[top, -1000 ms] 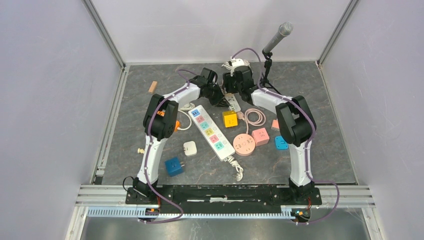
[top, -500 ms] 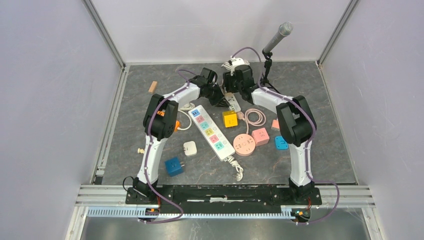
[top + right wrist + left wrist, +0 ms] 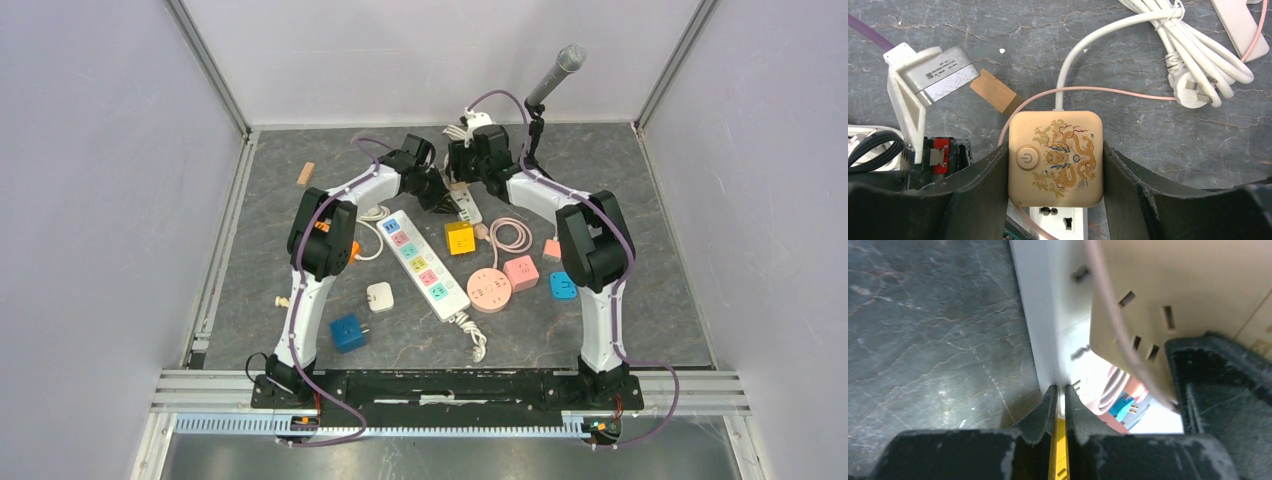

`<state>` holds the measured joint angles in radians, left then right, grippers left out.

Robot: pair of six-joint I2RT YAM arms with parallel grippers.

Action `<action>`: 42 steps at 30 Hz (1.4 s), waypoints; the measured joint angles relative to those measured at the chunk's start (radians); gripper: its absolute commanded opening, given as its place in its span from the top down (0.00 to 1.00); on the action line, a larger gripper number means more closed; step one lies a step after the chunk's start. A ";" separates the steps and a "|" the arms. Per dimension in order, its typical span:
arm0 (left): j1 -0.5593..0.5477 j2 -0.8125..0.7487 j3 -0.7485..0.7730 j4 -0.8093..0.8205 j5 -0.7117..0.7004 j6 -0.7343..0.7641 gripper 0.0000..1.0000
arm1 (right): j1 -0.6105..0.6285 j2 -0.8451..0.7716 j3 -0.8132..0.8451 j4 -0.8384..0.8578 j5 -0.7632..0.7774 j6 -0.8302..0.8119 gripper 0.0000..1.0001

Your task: Pull the plug off the socket

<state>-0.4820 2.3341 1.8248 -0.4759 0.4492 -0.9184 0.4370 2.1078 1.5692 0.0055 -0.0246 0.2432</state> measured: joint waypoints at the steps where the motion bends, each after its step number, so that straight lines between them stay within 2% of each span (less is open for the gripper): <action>1: 0.000 0.003 0.004 -0.005 -0.002 0.000 0.90 | 0.008 -0.002 -0.018 0.026 0.013 -0.007 1.00; 8: 0.002 0.012 0.016 -0.026 0.000 -0.002 0.90 | 0.043 -0.016 -0.062 0.087 0.084 -0.057 1.00; 13: 0.000 0.016 0.019 -0.019 0.000 -0.003 0.90 | -0.006 -0.016 -0.013 0.077 -0.031 0.043 1.00; 16: -0.001 0.016 0.022 -0.021 -0.002 -0.003 0.90 | -0.019 -0.025 0.032 0.132 -0.062 0.071 1.00; 19: -0.001 0.021 0.032 -0.031 -0.003 -0.003 0.90 | 0.007 -0.082 -0.060 0.233 -0.056 0.063 1.00; 26: -0.002 0.027 0.051 -0.054 -0.006 -0.008 0.87 | 0.035 -0.101 -0.119 0.254 0.029 0.025 1.00; 33: -0.009 0.026 0.079 -0.089 -0.048 0.023 0.75 | 0.037 -0.101 -0.051 0.130 0.121 -0.029 1.00; 37: -0.013 0.017 0.080 -0.104 -0.078 0.052 0.63 | 0.037 -0.117 -0.030 0.109 0.159 -0.036 1.00; 42: -0.013 -0.020 0.079 -0.154 -0.143 0.109 0.41 | 0.037 -0.175 -0.038 0.064 0.193 -0.039 1.00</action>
<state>-0.4950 2.3142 1.9041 -0.6300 0.3058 -0.8089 0.4744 1.9324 1.5311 0.0700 0.1680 0.2039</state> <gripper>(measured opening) 0.466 0.640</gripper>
